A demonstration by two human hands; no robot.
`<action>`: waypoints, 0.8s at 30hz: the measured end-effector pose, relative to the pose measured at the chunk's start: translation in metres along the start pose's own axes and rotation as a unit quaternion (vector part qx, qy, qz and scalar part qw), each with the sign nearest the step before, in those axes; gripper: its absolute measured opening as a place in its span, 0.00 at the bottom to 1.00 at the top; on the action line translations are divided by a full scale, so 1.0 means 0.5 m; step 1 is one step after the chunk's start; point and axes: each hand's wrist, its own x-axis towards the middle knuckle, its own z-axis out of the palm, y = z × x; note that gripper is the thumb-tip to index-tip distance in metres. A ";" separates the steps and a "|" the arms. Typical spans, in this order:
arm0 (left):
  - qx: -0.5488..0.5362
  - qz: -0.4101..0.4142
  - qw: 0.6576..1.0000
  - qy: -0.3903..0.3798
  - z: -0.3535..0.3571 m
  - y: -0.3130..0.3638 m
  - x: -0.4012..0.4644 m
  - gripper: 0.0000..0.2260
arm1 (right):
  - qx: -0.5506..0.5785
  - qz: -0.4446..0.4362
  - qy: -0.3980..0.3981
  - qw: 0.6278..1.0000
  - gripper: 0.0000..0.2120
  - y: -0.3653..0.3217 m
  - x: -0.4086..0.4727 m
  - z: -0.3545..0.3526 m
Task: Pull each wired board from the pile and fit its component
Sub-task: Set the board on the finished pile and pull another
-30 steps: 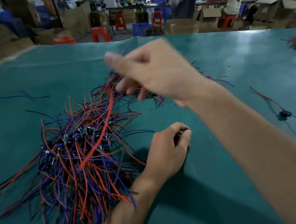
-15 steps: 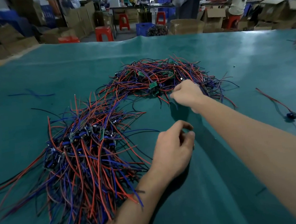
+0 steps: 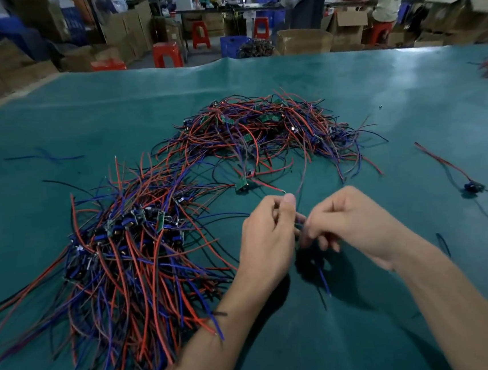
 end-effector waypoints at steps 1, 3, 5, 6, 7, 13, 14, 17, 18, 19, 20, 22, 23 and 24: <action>0.012 0.000 1.000 0.002 0.000 -0.002 0.002 0.09 | -0.001 -0.002 -0.008 1.000 0.09 0.000 -0.003 0.007; 0.035 0.002 0.999 0.011 0.000 -0.006 0.005 0.05 | -0.003 -0.005 -0.036 0.999 0.09 0.002 -0.005 0.015; 0.045 0.007 0.999 0.019 -0.001 -0.008 0.008 0.02 | -0.003 -0.002 -0.062 0.998 0.10 0.004 -0.005 0.013; 0.043 0.009 0.999 0.023 -0.002 -0.008 0.008 0.01 | 0.000 -0.001 -0.056 0.998 0.09 0.008 -0.004 0.010; 0.038 0.011 0.999 0.027 -0.002 -0.007 0.007 0.02 | 0.001 -0.001 -0.026 1.000 0.10 0.014 0.000 0.005; 0.051 0.045 0.998 -0.018 0.001 -0.010 0.001 0.03 | 0.130 0.053 0.163 0.977 0.16 0.033 0.028 0.005; 0.054 0.058 0.996 -0.031 0.000 -0.009 -0.001 0.02 | 0.129 0.046 0.152 0.979 0.16 0.033 0.026 0.008; 0.035 0.073 0.996 -0.038 -0.003 -0.006 0.001 0.06 | 0.189 0.023 0.093 0.977 0.07 0.028 0.017 0.004; 0.025 0.067 0.997 -0.036 -0.002 -0.005 0.002 0.07 | 0.218 0.022 0.086 0.972 0.04 0.024 0.015 0.000; 0.015 0.056 0.998 -0.035 -0.001 -0.004 0.001 0.08 | 0.246 0.022 0.088 0.965 0.03 0.021 0.013 -0.005; 0.000 0.042 0.999 -0.033 0.000 -0.001 0.001 0.08 | 0.276 0.023 0.092 0.956 0.04 0.018 0.012 -0.010; -0.056 0.005 0.998 -0.033 0.004 0.008 -0.005 0.10 | 0.335 0.020 0.090 0.938 0.10 0.016 0.009 -0.021; -0.088 -0.007 0.996 -0.035 0.005 0.013 -0.008 0.13 | 0.351 0.017 0.079 0.933 0.12 0.016 0.007 -0.026; -0.102 -0.008 0.994 -0.039 0.004 0.016 -0.010 0.17 | 0.350 0.017 0.064 0.934 0.13 0.014 0.004 -0.029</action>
